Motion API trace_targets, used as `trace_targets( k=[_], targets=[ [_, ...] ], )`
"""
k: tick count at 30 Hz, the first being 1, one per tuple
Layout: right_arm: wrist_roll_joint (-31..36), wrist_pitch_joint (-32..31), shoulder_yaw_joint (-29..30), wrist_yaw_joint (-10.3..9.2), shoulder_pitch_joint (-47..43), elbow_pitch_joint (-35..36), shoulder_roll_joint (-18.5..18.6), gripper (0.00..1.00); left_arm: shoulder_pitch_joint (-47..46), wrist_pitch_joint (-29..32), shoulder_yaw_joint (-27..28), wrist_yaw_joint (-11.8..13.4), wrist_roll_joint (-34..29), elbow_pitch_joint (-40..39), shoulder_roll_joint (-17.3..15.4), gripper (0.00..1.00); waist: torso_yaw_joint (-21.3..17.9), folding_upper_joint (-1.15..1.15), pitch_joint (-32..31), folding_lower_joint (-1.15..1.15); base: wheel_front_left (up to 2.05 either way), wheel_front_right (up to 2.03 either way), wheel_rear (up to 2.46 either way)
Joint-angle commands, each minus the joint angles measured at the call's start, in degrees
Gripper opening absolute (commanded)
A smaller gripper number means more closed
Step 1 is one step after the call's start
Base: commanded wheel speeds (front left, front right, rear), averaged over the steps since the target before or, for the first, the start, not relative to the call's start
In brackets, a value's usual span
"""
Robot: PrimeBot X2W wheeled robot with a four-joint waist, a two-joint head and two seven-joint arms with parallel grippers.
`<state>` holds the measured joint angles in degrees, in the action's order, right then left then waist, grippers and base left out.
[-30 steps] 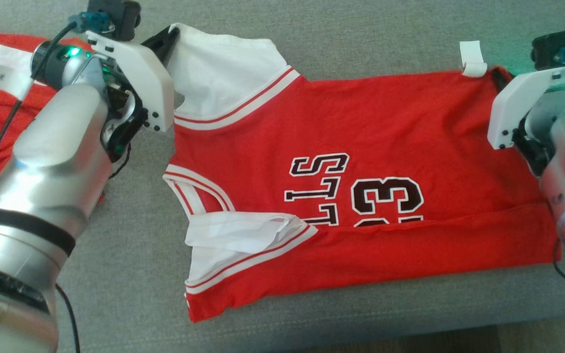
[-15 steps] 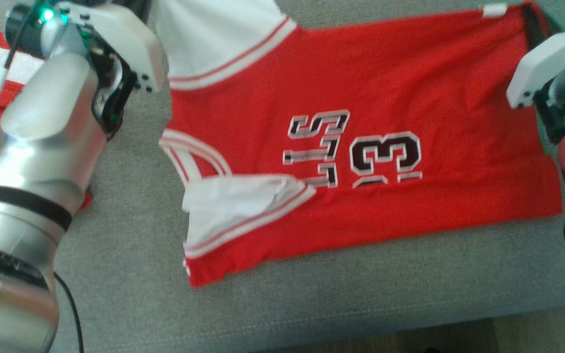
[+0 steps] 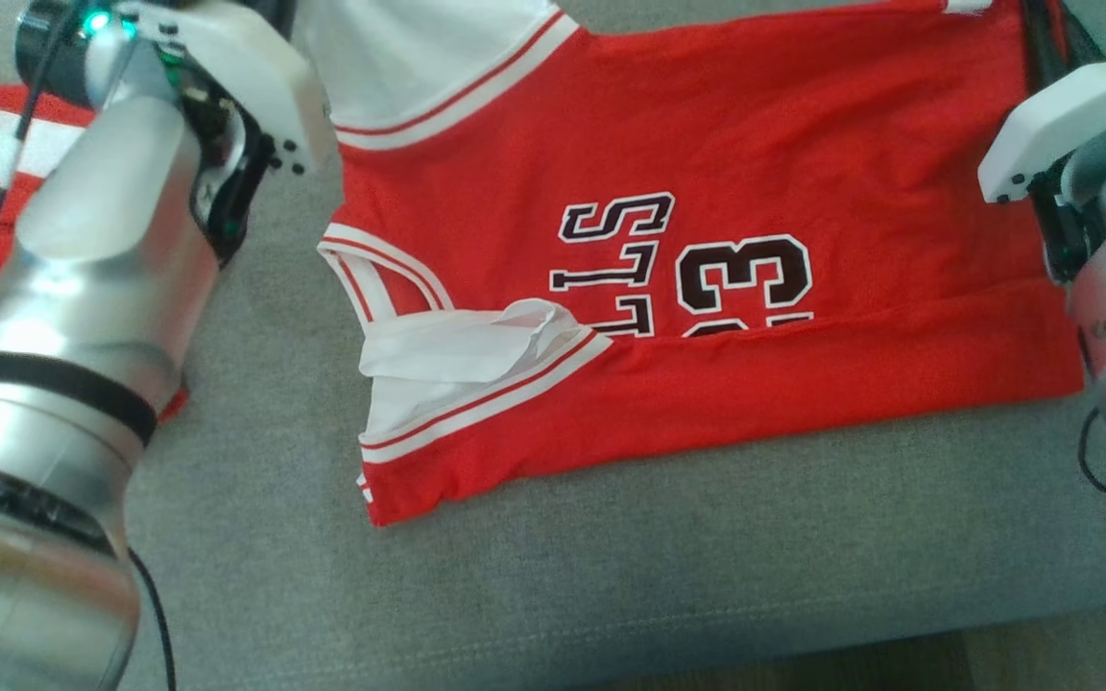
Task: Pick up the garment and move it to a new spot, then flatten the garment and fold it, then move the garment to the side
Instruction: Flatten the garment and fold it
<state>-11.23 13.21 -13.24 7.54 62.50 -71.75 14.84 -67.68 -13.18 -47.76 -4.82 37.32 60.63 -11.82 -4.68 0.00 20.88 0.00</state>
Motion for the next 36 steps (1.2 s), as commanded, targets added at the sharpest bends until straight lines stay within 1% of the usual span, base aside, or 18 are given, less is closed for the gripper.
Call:
trace_targets(
  k=[1,8,9,13,18,22,30,33,36],
  targets=[
    [-0.5,1.1,-0.3,-0.05,-0.6,1.5,-0.4,0.0,-1.2,-0.5,1.0,-0.2,-0.1,-1.0,-1.8,0.0,0.2,0.0,-0.7,0.0,0.0,0.0,0.0],
    [-3.9,1.4,-1.7,-0.05,-5.6,2.6,0.8,0.0,3.5,-1.2,-0.1,-1.5,0.3,-3.2,-3.2,0.0,1.0,0.0,-5.3,0.0,0.0,0.0,0.0],
    [-5.7,0.9,-2.0,-0.05,-7.2,2.8,1.2,0.0,5.2,-1.3,-0.5,-1.8,0.5,-4.6,-3.7,0.0,1.2,0.0,-6.7,0.0,0.0,0.0,0.0],
    [-8.9,-0.9,-3.2,-0.05,-10.8,4.0,2.1,0.0,9.2,-1.1,-1.7,-2.1,0.8,-8.5,-4.8,0.0,1.8,0.0,-9.6,0.0,0.0,0.0,0.0],
    [-12.9,-4.1,-4.8,-0.05,-15.7,6.5,4.1,0.0,15.3,1.5,-3.5,-1.9,1.3,-16.1,-7.6,0.0,2.4,0.0,-12.9,0.0,0.0,0.0,0.0],
    [-15.6,-7.4,-5.6,-0.05,-19.5,8.6,6.2,0.0,21.3,5.2,-4.8,-0.5,2.0,-24.7,-11.3,0.0,2.7,0.0,-14.9,0.0,0.0,0.0,0.0],
    [-20.5,-15.2,-6.0,-0.05,-26.0,14.8,10.1,0.0,32.3,14.1,-7.2,4.6,3.7,-44.4,-19.5,0.0,2.8,0.0,-17.3,0.0,0.0,0.0,0.0],
    [-21.6,-18.9,-6.1,-0.05,-28.2,17.4,11.1,0.0,35.2,16.6,-8.0,6.5,4.2,-49.3,-21.8,0.0,2.6,0.0,-17.6,0.0,0.0,0.0,0.0],
    [-22.3,-22.5,-6.2,-0.05,-30.4,20.2,12.0,0.0,37.3,18.2,-8.8,8.0,4.3,-52.2,-23.0,0.0,2.3,0.0,-17.7,0.0,0.0,0.0,0.0]
  ],
)
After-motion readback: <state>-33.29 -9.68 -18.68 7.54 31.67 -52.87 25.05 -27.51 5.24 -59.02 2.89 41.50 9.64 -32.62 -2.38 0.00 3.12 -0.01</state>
